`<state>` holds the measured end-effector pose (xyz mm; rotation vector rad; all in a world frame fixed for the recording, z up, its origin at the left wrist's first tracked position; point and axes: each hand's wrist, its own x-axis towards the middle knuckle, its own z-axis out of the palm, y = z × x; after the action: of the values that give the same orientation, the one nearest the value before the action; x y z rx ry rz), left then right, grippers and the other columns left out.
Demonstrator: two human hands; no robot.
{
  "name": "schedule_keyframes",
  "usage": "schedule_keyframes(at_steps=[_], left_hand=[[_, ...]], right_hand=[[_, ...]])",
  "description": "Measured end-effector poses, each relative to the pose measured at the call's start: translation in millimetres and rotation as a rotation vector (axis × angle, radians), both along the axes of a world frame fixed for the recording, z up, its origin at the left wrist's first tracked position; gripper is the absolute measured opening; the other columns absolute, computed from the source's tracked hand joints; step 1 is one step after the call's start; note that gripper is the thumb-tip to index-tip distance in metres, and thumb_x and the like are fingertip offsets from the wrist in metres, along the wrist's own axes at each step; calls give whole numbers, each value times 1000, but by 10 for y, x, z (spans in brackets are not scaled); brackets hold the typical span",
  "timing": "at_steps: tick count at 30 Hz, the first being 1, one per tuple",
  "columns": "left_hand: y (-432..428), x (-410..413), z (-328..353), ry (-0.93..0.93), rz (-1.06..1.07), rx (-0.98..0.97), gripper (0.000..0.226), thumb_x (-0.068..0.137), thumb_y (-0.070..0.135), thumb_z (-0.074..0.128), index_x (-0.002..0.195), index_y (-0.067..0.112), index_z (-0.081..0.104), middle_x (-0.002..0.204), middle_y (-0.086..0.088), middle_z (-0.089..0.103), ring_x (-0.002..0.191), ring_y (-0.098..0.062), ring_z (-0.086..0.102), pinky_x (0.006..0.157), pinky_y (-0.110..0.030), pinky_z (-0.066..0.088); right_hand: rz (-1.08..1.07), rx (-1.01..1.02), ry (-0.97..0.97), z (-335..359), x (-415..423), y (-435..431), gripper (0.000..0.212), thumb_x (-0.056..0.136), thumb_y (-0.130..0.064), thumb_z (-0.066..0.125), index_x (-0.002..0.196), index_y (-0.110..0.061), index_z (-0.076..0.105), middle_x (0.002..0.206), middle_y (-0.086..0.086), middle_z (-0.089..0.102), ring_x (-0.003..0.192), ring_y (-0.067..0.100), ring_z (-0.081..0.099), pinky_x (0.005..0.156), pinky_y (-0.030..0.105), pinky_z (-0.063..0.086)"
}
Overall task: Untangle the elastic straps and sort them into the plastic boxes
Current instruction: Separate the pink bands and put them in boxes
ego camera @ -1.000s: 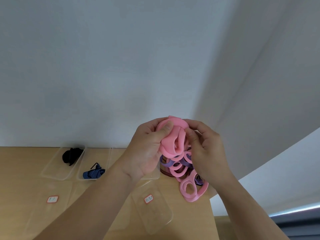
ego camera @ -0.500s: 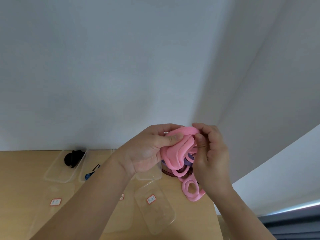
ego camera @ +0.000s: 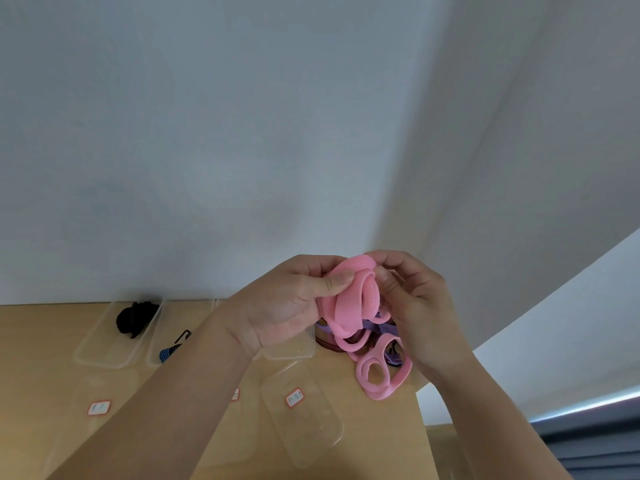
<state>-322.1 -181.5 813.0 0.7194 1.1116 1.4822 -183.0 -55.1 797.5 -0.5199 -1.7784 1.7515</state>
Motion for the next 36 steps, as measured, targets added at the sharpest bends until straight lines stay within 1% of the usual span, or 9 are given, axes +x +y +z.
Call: schedule_keyframes(at_steps=[2, 7, 12, 14, 18, 21, 24, 31, 36], left_hand=[[-16, -1, -6, 18, 14, -16, 39, 100, 12, 50, 128, -14, 59, 140, -30, 57, 129, -46, 56, 112, -59, 42], [-60, 16, 7, -13, -19, 5, 34, 102, 16, 49, 116, -10, 66, 106, -19, 73, 105, -31, 68, 95, -40, 54], [-42, 8, -17, -26, 86, -26, 38, 94, 16, 59, 121, -10, 67, 116, -28, 70, 107, -33, 69, 92, -39, 58], [-25, 14, -53, -21, 165, -75, 42, 88, 17, 65, 120, -9, 67, 122, -32, 67, 109, -38, 69, 94, -42, 58], [6, 39, -86, -45, 249, -99, 48, 80, 17, 75, 123, 0, 68, 118, -25, 72, 107, -34, 72, 90, -42, 61], [4, 36, -115, -70, 314, -128, 53, 75, 19, 79, 123, 1, 67, 118, -22, 73, 108, -35, 72, 87, -42, 62], [3, 51, -154, -64, 333, -154, 53, 73, 26, 82, 118, 0, 70, 116, -20, 74, 106, -35, 73, 84, -44, 62], [15, 85, -200, -20, 345, -184, 45, 78, 38, 80, 112, 8, 76, 108, -13, 77, 96, -28, 76, 77, -41, 63], [27, 82, -247, -75, 361, -173, 49, 87, 29, 76, 128, 4, 66, 117, -17, 74, 105, -30, 74, 90, -44, 62]], right_hand=[[18, -62, -16, -22, -1, -3, 17, 102, -8, 56, 106, -9, 73, 95, 12, 75, 84, 31, 71, 73, 41, 58], [-2, -56, -20, -48, -34, -42, 23, 103, -8, 55, 105, -18, 75, 90, 20, 73, 79, 48, 65, 67, 48, 54], [-37, -71, -49, -46, -64, -70, 21, 101, -14, 60, 110, -21, 77, 96, 3, 78, 90, 25, 75, 73, 33, 60], [-44, -105, -44, -55, -54, -80, 21, 101, -16, 59, 113, -20, 76, 100, 4, 78, 94, 25, 74, 77, 36, 61], [-16, -201, -73, -83, -31, -125, 24, 104, -28, 54, 110, -21, 76, 100, 31, 67, 81, 62, 57, 71, 68, 49], [-13, -296, -80, -59, -15, -175, 34, 101, -48, 49, 113, -29, 75, 107, 32, 64, 103, 70, 44, 78, 90, 26], [49, -268, -62, -28, 22, -195, 39, 94, -57, 57, 119, -31, 72, 107, 29, 67, 105, 66, 50, 82, 87, 33], [60, -228, -104, -57, 38, -238, 22, 101, -20, 59, 116, -27, 74, 110, 20, 72, 82, 41, 64, 81, 80, 42], [-4, -266, -112, -109, -5, -230, 20, 101, -23, 59, 108, -27, 77, 108, 19, 72, 85, 30, 71, 83, 68, 52]])
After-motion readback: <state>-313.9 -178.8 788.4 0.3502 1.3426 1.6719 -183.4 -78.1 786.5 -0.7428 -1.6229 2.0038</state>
